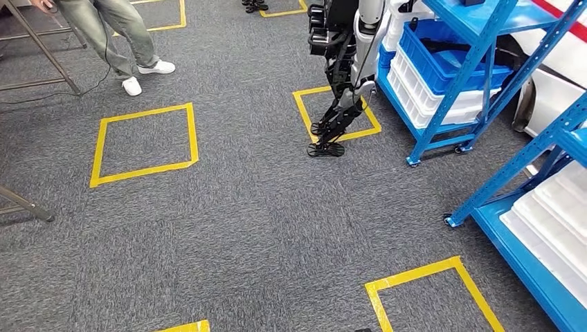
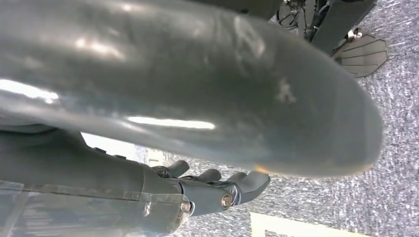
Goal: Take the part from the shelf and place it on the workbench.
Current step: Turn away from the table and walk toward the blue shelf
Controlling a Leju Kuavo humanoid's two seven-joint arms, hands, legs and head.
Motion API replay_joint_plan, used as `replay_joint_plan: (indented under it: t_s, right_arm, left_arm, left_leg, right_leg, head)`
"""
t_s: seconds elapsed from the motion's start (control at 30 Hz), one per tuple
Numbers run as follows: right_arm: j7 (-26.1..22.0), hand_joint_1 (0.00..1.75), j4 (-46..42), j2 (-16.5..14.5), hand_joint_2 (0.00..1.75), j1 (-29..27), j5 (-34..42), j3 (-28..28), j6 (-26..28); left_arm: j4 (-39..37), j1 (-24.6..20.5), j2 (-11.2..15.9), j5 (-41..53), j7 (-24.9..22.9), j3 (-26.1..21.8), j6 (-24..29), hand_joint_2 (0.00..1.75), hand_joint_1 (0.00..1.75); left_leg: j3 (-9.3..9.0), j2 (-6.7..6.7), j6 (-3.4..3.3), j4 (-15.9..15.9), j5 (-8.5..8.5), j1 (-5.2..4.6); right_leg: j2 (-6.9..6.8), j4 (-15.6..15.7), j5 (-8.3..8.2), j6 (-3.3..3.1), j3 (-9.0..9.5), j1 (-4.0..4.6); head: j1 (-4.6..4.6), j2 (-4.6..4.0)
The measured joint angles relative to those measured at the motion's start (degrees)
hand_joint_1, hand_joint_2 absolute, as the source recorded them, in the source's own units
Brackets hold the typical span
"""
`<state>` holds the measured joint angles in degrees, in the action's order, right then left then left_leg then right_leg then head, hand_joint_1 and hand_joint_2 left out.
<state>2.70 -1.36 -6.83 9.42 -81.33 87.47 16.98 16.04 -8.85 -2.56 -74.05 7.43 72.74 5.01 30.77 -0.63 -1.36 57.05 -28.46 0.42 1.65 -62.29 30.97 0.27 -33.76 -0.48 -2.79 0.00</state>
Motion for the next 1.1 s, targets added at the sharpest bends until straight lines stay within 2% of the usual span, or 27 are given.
replay_joint_plan:
  t_s: [0.07, 0.1, 0.13, 0.17, 0.2, 0.27, 0.3, 0.33, 0.4, 0.47, 0.53, 0.6, 0.63, 0.67, 0.7, 0.73, 0.77, 0.8, 0.83, 0.87, 0.9, 0.93, 1.0, 1.07, 1.1]
  right_arm:
    - [0.0, 0.00, 0.0, 0.0, 0.00, 0.1, 0.0, 0.0, 0.0]
    - [0.0, 0.00, 0.0, 0.0, 0.00, 0.0, 0.0, 0.0, 0.0]
    - [0.0, 0.00, 0.0, 0.0, 0.00, -0.1, 0.0, 0.0, 0.0]
    - [-0.1, 0.00, 0.0, 0.0, 0.00, -0.2, 0.0, 0.0, 0.0]
    - [-0.5, 0.00, 0.0, 0.0, 0.00, -0.2, 0.1, 0.0, 0.0]
    - [-1.5, 0.00, 0.0, 0.0, 0.00, -0.1, 0.3, 0.0, -0.3]
    - [-2.0, 0.00, 0.0, 0.0, 0.00, 0.1, 0.3, 0.0, -0.5]
    - [-2.0, 0.00, 0.0, 0.0, 0.00, 0.2, 0.4, 0.0, -0.8]
    - [-1.8, 0.00, 0.0, 0.0, 0.00, 0.1, 0.6, 0.0, -1.6]
    - [-2.0, 0.00, 0.0, 0.1, 0.00, -0.1, 1.9, 0.0, -2.4]
    - [-2.5, 0.00, 0.0, 0.1, 0.00, 0.0, 4.0, 0.0, -3.2]
    - [-2.8, 0.00, 0.0, 0.1, 0.00, 0.0, 5.6, 0.0, -3.5]
    - [-3.1, 0.00, 0.0, 0.1, 0.00, -0.1, 6.1, 0.0, -3.5]
    - [-3.3, 0.00, 0.0, 0.1, 0.00, -0.1, 6.5, 0.0, -3.4]
    - [-3.6, 0.00, 0.0, 0.1, 0.00, -0.1, 6.9, 0.0, -3.4]
    - [-3.8, 0.00, 0.0, 0.1, 0.00, -0.1, 7.1, 0.0, -3.4]
    - [-3.9, 0.00, 0.0, 0.1, 0.00, -0.1, 7.4, 0.0, -3.4]
    - [-3.9, 0.00, 0.0, 0.1, 0.00, 0.0, 7.5, 0.0, -3.4]
    - [-3.8, 0.00, 0.0, 0.1, 0.00, 0.1, 7.7, 0.0, -3.3]
    - [-3.8, 0.00, 0.0, 0.1, 0.00, 0.1, 8.0, 0.0, -3.3]
    - [-3.8, 0.00, 0.0, 0.1, 0.00, 0.1, 8.3, 0.0, -3.2]
    - [-3.8, 0.00, 0.0, 0.1, 0.00, -0.1, 8.5, 0.0, -3.1]
    - [-3.5, 0.00, 0.0, 0.1, 0.00, -0.1, 8.7, 0.0, -2.9]
    - [-3.2, 0.00, 0.0, 0.1, 0.00, 0.0, 8.7, 0.0, -2.8]
    - [-3.2, 0.00, 0.0, 0.1, 0.00, 0.1, 8.7, 0.0, -2.7]
  left_arm:
    - [0.0, 0.1, 0.0, 0.1, 0.0, 0.0, 0.0, 0.00, 0.00]
    - [0.0, 0.1, 0.0, 0.1, 0.0, 0.0, 0.0, 0.00, 0.00]
    - [0.0, 0.1, 0.0, 0.1, 0.0, 0.0, 0.0, 0.00, 0.00]
    - [0.0, 0.1, 0.0, 0.1, 0.0, 0.0, 0.0, 0.00, 0.00]
    - [0.0, 0.1, 0.0, 0.1, 0.0, 0.0, 0.0, 0.00, 0.00]
    - [0.0, 0.1, 0.0, 0.2, 0.1, 0.0, 0.0, 0.00, 0.00]
    - [0.0, 0.1, 0.0, 0.2, 0.2, 0.0, 0.0, 0.00, 0.00]
    - [0.0, 0.1, 0.0, 0.2, 0.3, 0.0, 0.0, 0.00, 0.00]
    - [0.0, 0.1, 0.0, 0.3, 0.4, 0.0, 0.0, 0.00, 0.00]
    - [-0.1, 0.1, 0.1, 0.3, 0.6, 0.0, 0.0, 0.00, 0.00]
    - [-0.1, 0.2, 0.1, 0.3, 0.8, 0.0, 0.0, 0.00, 0.00]
    - [-0.1, 0.3, 0.1, 0.3, 1.0, 0.0, 0.0, 0.00, 0.00]
    - [-0.1, 0.4, 0.1, 0.3, 1.2, 0.0, 0.0, 0.00, 0.00]
    - [-0.1, 0.4, 0.1, 0.4, 1.3, 0.0, 0.0, 0.00, 0.00]
    - [-0.1, 0.4, 0.1, 0.4, 1.4, 0.0, 0.0, 0.00, 0.00]
    - [-0.1, 0.4, 0.1, 0.4, 1.4, 0.0, 0.0, 0.00, 0.00]
    - [-0.1, 0.3, 0.1, 0.5, 1.5, 0.0, 0.0, 0.00, 0.00]
    - [-0.1, 0.3, 0.1, 0.6, 1.5, 0.0, 0.0, 0.00, 0.00]
    - [-0.1, 0.3, 0.1, 0.7, 1.4, 0.0, 0.0, 0.00, 0.00]
    - [-0.1, 0.3, 0.1, 0.8, 1.4, 0.0, 0.0, 0.00, 0.00]
    - [-0.1, 0.3, 0.1, 1.0, 1.4, 0.0, 0.1, 0.00, 0.00]
    - [-0.1, 0.2, 0.1, 1.1, 1.4, 0.0, 0.1, 0.00, 0.00]
    - [-0.1, 0.0, 0.1, 1.3, 1.3, 0.0, 0.0, 0.00, 0.00]
    - [-0.1, 0.0, 0.1, 1.5, 1.3, 0.0, 0.0, 0.00, 0.00]
    - [-0.1, 0.1, 0.1, 1.5, 1.2, 0.0, 0.0, 0.00, 0.00]
  left_leg:
    - [0.06, 0.84, -0.23, -0.1, 0.05, -0.08]
    - [0.12, 1.26, -0.24, 0.0, 0.03, -0.11]
    - [0.14, 1.63, -0.23, 0.0, 0.00, -0.12]
    - [0.14, 1.98, -0.19, 0.1, -0.05, -0.09]
    - [0.11, 2.34, -0.09, 0.2, -0.16, -0.04]
    - [0.05, 3.05, 0.37, 0.7, -0.57, -0.14]
    - [0.03, 3.36, 0.67, 0.9, -0.77, -0.27]
    - [0.01, 3.70, 0.96, 1.1, -0.91, -0.40]
    - [-0.14, 4.44, 1.52, 1.1, -1.06, -0.43]
    - [0.01, 3.93, 2.20, 2.4, -2.18, -0.23]
    - [2.03, 2.31, 2.73, 7.5, -5.40, -0.03]
    - [5.50, 1.43, 2.94, 15.0, -8.64, 0.03]
    - [6.53, 1.29, 2.93, 17.1, -8.96, 0.04]
    - [6.62, 1.15, 2.84, 17.1, -8.15, 0.04]
    - [5.61, 0.83, 2.66, 14.7, -6.26, 0.05]
    - [3.92, -0.03, 2.44, 10.8, -3.97, 0.08]
    - [2.30, -1.61, 2.21, 6.9, -2.28, 0.15]
    - [1.09, -2.99, 2.05, 3.9, -1.17, 0.20]
    - [0.49, -4.01, 1.94, 2.2, -0.81, 0.18]
    - [0.39, -4.35, 1.82, 1.7, -0.96, 0.10]
    - [0.35, -3.77, 1.61, 1.4, -0.83, 0.05]
    - [0.24, -3.00, 1.28, 1.1, -0.66, 0.08]
    - [-0.05, -1.43, 0.48, 0.3, -0.21, 0.30]
    - [-0.17, 0.29, 0.04, -0.1, -0.08, 0.27]
    - [-0.14, 1.26, -0.02, -0.1, -0.12, 0.21]
  right_leg:
    - [-0.84, -7.1, 3.80, 0.33, -3.24, -0.10]
    - [-0.97, -10.4, 5.04, 0.51, -4.72, -0.17]
    - [-1.05, -12.1, 5.23, 0.67, -5.43, -0.25]
    - [-1.18, -11.5, 4.29, 0.78, -5.04, -0.34]
    - [-1.57, -8.6, 2.38, 0.83, -3.48, -0.41]
    - [-3.59, -0.6, -0.93, 0.74, 0.40, -0.28]
    - [-4.33, 2.1, -1.73, 0.47, 1.58, -0.15]
    - [-4.71, 3.3, -1.82, 0.14, 2.00, 0.00]
    - [-3.85, 3.5, -1.85, -0.71, 1.87, 0.19]
    - [-2.98, 3.7, -2.13, -1.39, 1.89, 0.13]
    - [-2.08, 3.9, -2.37, -1.96, 1.85, 0.00]
    - [-1.00, 3.8, -2.44, -2.24, 1.77, 0.10]
    - [-0.35, 3.8, -2.44, -2.28, 1.78, 0.14]
    - [0.35, 3.7, -2.45, -2.28, 1.81, 0.16]
    - [1.09, 3.7, -2.44, -2.27, 1.87, 0.17]
    - [1.84, 3.6, -2.43, -2.25, 1.94, 0.15]
    - [2.50, 3.5, -2.42, -2.13, 1.91, 0.18]
    - [3.20, 3.4, -2.43, -1.92, 1.77, 0.15]
    - [3.81, 3.4, -2.49, -1.61, 1.56, 0.05]
    - [4.44, 3.4, -2.60, -1.22, 1.32, -0.08]
    - [5.14, 3.5, -2.75, -0.77, 1.13, -0.21]
    - [5.18, 3.3, -2.68, -0.43, 1.00, -0.31]
    - [2.96, 0.9, -0.97, 0.10, -0.10, -0.19]
    - [-0.08, -5.4, 2.69, 0.45, -3.02, -0.17]
    - [-0.69, -8.9, 4.23, 0.65, -4.69, -0.26]
  head:
    - [-0.55, 0.00]
    - [-0.66, 0.00]
    - [-0.71, 0.00]
    - [-0.73, 0.00]
    - [-0.80, 0.00]
    - [-1.13, 0.00]
    - [-1.25, 0.00]
    - [-1.20, 0.00]
    - [-0.84, 0.00]
    - [-0.52, 0.00]
    - [-0.09, 0.00]
    - [0.23, 0.00]
    - [0.25, 0.00]
    - [0.27, 0.00]
    - [0.29, 0.00]
    - [0.31, 0.00]
    - [0.33, 0.00]
    - [0.34, 0.00]
    - [0.34, 0.00]
    - [0.34, 0.00]
    - [0.34, 0.00]
    - [0.35, 0.00]
    - [-0.08, 0.00]
    - [-0.77, 0.00]
    - [-0.96, 0.00]
